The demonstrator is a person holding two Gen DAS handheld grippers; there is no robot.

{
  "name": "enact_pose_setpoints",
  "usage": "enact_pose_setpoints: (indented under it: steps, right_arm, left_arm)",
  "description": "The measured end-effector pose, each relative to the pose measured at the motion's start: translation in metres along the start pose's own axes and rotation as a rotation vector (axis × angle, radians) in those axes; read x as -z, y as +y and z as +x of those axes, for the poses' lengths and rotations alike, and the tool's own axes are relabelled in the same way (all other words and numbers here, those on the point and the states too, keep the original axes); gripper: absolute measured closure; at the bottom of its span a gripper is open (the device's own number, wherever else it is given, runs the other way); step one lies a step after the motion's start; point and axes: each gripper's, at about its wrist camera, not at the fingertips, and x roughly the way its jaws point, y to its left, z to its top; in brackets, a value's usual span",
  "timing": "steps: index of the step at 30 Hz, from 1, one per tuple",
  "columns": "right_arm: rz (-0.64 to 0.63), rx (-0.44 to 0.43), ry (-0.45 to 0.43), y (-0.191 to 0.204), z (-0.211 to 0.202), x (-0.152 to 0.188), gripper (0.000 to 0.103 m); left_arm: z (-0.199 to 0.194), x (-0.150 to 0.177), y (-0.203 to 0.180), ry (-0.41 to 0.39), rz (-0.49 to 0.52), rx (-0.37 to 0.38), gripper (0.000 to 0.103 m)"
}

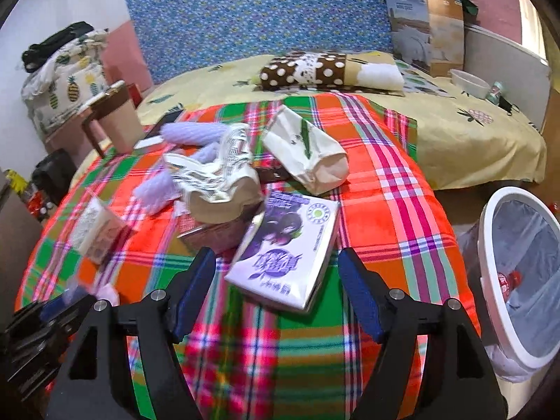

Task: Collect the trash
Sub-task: 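Grasp the clear plastic cup with the left gripper while the right grasps the purple juice carton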

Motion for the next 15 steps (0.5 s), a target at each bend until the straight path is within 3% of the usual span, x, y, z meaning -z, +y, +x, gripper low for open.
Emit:
enact_pose_setpoints:
  steps: [6,8,9,15]
  right_arm:
    - [0.018,0.023,0.023,-0.016,0.003,0.002,0.03]
    - [0.023,0.013,0.015,-0.021,-0.002,0.003,0.044]
    - [0.025,0.01,0.017,-0.022,-0.001,0.002,0.046]
    - [0.034,-0.016,-0.001,-0.031,-0.015,0.009,0.047]
  left_arm:
    - [0.007,0.001,-0.006,0.012,0.013,0.015,0.073]
    - [0.007,0.001,-0.008,0.015,0.016,0.016,0.073]
    - [0.008,0.001,-0.009,0.017,0.017,0.016,0.073]
    - [0.008,0.006,-0.018,0.027,0.028,0.018,0.073]
